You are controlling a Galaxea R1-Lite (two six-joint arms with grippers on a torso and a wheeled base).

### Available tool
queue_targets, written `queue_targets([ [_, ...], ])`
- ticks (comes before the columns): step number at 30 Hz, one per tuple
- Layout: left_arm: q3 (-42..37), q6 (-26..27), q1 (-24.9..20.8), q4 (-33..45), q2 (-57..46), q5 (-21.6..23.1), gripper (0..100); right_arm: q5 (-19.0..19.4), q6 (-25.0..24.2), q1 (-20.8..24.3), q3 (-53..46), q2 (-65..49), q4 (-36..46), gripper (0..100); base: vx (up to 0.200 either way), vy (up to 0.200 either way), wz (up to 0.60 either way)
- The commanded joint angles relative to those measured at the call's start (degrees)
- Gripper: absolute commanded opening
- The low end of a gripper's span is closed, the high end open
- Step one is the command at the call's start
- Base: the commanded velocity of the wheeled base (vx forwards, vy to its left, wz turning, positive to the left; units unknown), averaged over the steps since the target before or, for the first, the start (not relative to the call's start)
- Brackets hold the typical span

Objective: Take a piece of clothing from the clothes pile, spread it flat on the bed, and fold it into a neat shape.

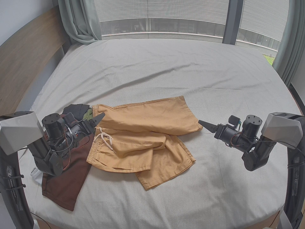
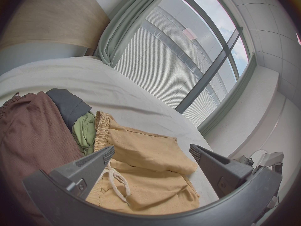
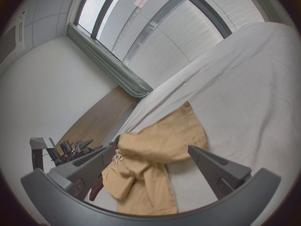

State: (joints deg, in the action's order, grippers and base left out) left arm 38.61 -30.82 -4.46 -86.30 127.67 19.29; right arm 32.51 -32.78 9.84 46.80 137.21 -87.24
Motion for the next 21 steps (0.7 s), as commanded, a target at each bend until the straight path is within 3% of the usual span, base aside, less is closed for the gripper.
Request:
queue_targets([
  [1, -6.4, 0.6, 0.4, -2.6, -2.3, 0.7, 100, 0.0, 0.7, 1.9, -4.9, -0.8, -0.8, 100, 0.0, 0.0, 0.0],
  [7, -8.9, 4.9, 0.4, -2.6, -2.3, 2.8, 100, 0.0, 2.7, 3.4, -8.2, 0.6, -0.8, 100, 0.0, 0.0, 0.0],
  [16, -10.2, 7.1, 0.5, -2.6, -2.2, 3.0, 100, -0.2, 5.4, 5.3, -13.0, 0.6, -0.8, 100, 0.0, 0.0, 0.0],
  [21, -13.1, 11.3, 0.6, -2.6, -2.2, 4.9, 100, -2.6, 5.8, 7.7, -15.0, 0.9, -0.8, 100, 0.0, 0.0, 0.0],
])
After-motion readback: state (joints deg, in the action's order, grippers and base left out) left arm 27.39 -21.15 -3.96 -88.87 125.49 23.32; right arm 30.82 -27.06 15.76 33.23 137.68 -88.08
